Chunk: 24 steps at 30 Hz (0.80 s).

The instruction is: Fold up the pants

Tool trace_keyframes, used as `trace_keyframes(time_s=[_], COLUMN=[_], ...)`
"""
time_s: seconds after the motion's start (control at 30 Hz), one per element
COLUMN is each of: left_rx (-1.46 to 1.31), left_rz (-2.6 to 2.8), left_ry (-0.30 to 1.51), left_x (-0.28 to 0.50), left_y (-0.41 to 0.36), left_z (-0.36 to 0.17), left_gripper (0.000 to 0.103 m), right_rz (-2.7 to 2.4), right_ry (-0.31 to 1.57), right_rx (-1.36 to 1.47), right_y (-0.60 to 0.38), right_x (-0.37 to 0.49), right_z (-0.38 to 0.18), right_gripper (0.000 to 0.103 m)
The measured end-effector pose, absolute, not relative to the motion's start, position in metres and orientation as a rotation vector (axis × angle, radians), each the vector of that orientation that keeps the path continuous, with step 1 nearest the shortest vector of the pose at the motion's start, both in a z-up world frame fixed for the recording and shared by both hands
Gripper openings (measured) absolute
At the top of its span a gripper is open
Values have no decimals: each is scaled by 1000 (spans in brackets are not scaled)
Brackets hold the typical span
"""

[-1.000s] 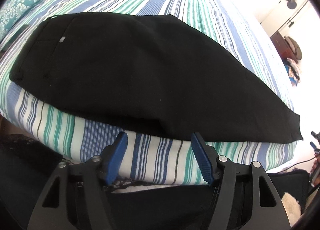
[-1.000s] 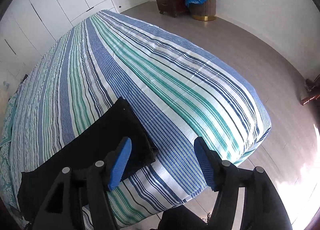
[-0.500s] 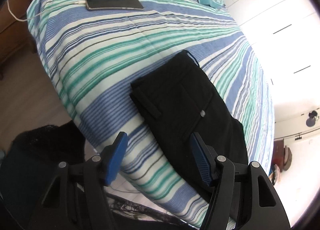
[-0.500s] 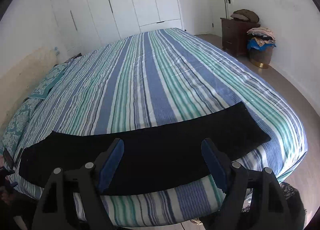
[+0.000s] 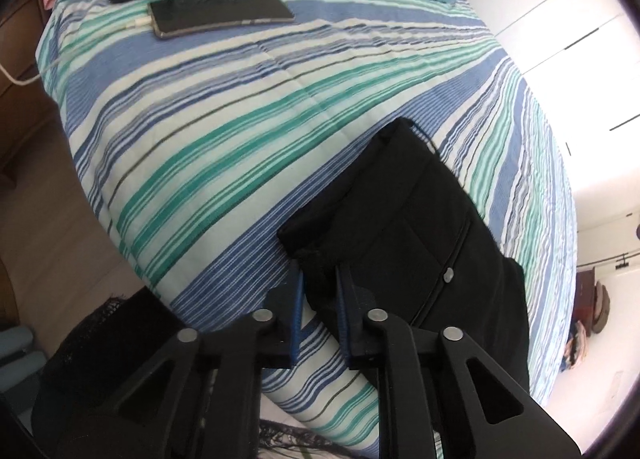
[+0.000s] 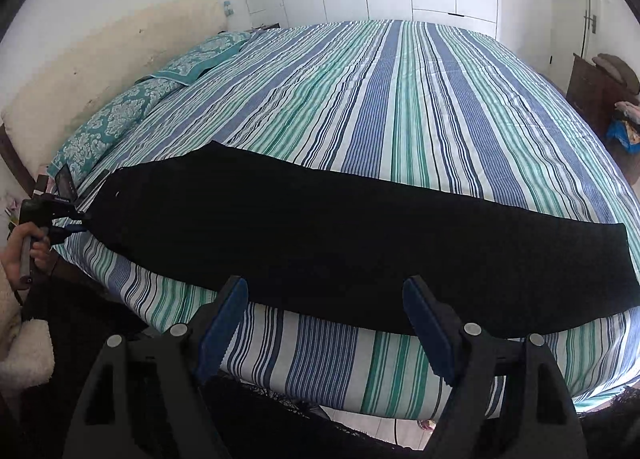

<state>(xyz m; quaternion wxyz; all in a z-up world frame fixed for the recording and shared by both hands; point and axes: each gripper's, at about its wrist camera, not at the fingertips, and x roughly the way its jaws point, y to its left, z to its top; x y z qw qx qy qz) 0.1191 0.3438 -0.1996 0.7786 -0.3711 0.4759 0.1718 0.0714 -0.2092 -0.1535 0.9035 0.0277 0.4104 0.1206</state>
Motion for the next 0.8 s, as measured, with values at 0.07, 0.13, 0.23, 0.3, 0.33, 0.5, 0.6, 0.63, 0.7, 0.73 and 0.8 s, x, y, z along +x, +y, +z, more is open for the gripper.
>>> trace_keyframes(time_s=[0.07, 0.13, 0.23, 0.3, 0.33, 0.5, 0.6, 0.63, 0.7, 0.73, 0.8], left_rx=[-758, -700, -669, -713, -722, -643, -633, -629, -620, -604, -555], left_rz=[364, 352, 374, 390, 396, 389, 391, 396, 412, 431, 495], left_ry=[993, 984, 1027, 1058, 1057, 1037, 1044, 1057, 1070, 1075, 1072], left_x=[126, 138, 154, 149, 146, 140, 138, 139, 143, 143, 140], left_y=[345, 345, 353, 359, 360, 349, 349, 350, 348, 347, 344], left_z=[-183, -173, -187, -205, -210, -197, -196, -201, -205, -204, -198], left_gripper=[10, 10, 10, 10, 10, 10, 10, 11, 15, 26, 56], right_rz=[261, 270, 283, 287, 286, 274, 272, 273, 275, 278, 282], right_ry=[849, 847, 857, 856, 851, 849, 866, 869, 864, 861, 856], right_rx=[35, 19, 4, 3, 2, 8, 9, 10, 14, 11, 0], right_y=[-204, -201, -196, -194, -194, -197, -198, -198, -198, -197, -195], right_x=[69, 68, 69, 70, 69, 68, 70, 71, 71, 71, 71], right_z=[-155, -156, -158, -158, -157, -158, -163, -164, -164, -164, -164], right_gripper=[80, 80, 80, 80, 80, 80, 80, 80, 80, 80, 80])
